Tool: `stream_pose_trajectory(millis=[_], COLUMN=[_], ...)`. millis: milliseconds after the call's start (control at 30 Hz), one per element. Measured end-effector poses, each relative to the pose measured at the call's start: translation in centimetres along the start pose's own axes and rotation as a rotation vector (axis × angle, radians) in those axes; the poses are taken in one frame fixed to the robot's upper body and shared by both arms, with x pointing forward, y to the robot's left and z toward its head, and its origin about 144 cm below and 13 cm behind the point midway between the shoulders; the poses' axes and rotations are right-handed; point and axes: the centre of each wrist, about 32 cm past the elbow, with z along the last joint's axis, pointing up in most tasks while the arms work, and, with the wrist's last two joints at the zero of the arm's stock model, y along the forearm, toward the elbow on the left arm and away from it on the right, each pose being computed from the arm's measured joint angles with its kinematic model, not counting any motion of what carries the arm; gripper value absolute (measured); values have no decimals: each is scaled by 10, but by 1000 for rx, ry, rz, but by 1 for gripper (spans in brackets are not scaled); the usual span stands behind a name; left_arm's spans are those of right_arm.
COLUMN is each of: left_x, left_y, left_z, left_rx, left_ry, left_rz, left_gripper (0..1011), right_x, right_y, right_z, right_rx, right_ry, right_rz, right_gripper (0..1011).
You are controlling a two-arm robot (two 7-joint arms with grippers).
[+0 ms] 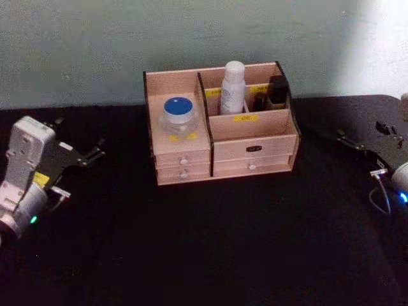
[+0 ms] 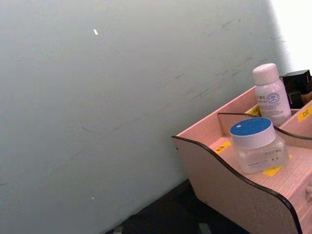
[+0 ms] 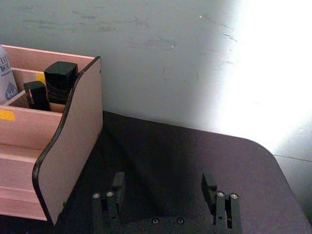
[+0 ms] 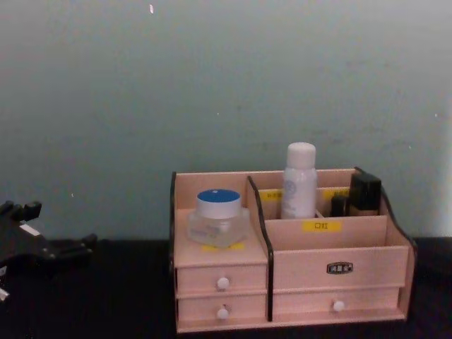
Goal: Pick up the facial cleanser and watermelon frost from the table and place them into the tiered storage box.
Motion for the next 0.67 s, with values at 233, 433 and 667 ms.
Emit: stream_pose_trajectory(millis=[233, 433, 667], left_x=[0, 0, 0], left_y=[0, 0, 0], left_z=[0, 0, 0], left_rx=[0, 0, 0], left_ry=[0, 0, 0], left_rz=[0, 0, 0], left_gripper=[1001, 1001, 1001], right_x=[0, 0, 0], right_y=[0, 0, 0], right_z=[0, 0, 0], right_rx=[0, 0, 0], right_ry=[0, 0, 0], right_rz=[0, 0, 0], right_gripper=[1003, 1003, 1003])
